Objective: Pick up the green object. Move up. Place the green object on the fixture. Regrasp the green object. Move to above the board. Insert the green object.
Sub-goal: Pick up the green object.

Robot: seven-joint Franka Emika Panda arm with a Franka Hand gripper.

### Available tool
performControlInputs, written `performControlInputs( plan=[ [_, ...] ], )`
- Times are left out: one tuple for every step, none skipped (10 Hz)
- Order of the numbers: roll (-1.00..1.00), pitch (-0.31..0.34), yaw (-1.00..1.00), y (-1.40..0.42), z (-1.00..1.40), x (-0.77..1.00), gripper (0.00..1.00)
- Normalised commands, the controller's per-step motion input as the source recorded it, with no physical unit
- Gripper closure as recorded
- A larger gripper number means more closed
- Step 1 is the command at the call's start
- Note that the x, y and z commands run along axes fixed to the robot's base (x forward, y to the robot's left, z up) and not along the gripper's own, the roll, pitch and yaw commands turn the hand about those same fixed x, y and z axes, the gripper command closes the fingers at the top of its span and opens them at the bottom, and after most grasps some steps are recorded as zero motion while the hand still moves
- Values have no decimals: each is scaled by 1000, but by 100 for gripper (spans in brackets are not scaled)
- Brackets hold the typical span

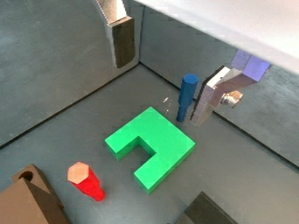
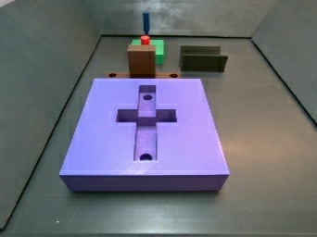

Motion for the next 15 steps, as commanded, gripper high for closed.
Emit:
performControlInputs(
  plan=[
    [0, 0, 0, 0, 26, 0, 0],
    [0, 0, 0, -17, 0, 0, 0],
    [0, 0, 0, -20, 0, 0, 0],
    [-146, -124, 0, -17, -260, 0, 0],
    [-171, -114, -131, 0, -651, 51, 0],
    [-164, -90, -194, 0, -746, 174, 0],
    [-121, -71, -171, -60, -826, 317, 0],
    [-104, -39, -180, -97, -869, 431, 0],
    [-239, -50, -140, -9, -603, 426, 0],
    [-237, -73, -103, 0, -600, 409, 0],
    [-200, -34, 0, 0, -714, 371, 0],
    [-207, -33, 0, 0, -711, 214, 0],
    [-203, -74, 0, -6, -689, 6, 0],
    [-93, -119, -49, -160, -666, -111, 0],
    [0, -101, -69, -231, -569, -280, 0]
  ],
)
